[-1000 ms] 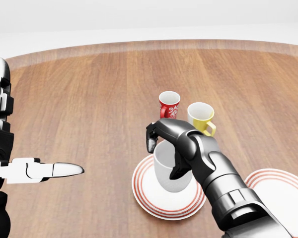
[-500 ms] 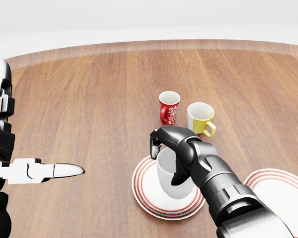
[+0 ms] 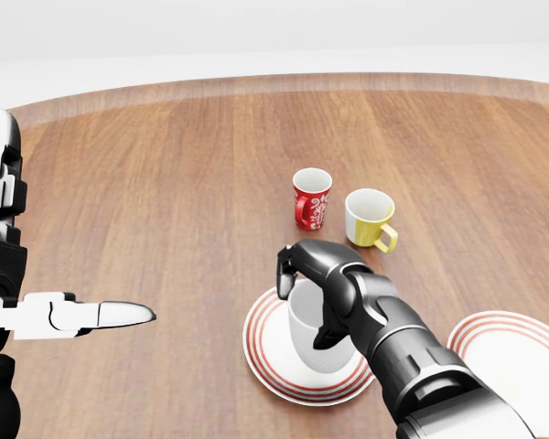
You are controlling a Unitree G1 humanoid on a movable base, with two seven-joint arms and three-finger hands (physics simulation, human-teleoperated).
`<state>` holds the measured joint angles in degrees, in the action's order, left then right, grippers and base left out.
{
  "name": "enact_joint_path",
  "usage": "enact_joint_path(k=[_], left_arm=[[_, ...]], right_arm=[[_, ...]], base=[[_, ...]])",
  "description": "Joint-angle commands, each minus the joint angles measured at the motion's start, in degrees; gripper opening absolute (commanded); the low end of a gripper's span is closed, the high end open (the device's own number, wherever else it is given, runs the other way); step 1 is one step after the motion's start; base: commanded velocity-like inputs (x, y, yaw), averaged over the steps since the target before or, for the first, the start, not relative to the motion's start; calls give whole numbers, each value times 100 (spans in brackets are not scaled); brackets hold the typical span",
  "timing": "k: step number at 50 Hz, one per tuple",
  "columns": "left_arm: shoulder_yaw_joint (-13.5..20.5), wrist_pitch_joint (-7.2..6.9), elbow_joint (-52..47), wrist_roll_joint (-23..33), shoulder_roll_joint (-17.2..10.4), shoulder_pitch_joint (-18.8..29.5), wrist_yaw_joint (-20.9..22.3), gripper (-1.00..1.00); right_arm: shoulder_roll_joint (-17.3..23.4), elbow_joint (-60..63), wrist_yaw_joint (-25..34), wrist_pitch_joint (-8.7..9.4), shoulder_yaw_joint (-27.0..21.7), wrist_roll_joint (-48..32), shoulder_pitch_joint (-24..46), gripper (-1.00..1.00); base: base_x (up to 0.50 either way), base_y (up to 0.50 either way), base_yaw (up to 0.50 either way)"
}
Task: Put the white mug on the left plate.
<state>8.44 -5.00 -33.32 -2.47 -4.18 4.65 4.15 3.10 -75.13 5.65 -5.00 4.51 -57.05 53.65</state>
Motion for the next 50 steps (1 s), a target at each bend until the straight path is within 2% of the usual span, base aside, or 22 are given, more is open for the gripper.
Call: enact_joint_path(k=[1, 19, 50], left_arm=[[3, 0, -10, -3, -1, 2, -1, 100], [6, 0, 11, -5, -6, 14, -5, 100], [44, 0, 34, -33, -30, 50, -15, 100]], right_arm=[[-12, -27, -149, 0, -27, 525, -49, -100], [-88, -59, -609, 0, -33, 524, -146, -100], [-67, -86, -585, 0, -13, 487, -247, -100]], base=[[0, 0, 0], [0, 0, 0], [0, 0, 0]])
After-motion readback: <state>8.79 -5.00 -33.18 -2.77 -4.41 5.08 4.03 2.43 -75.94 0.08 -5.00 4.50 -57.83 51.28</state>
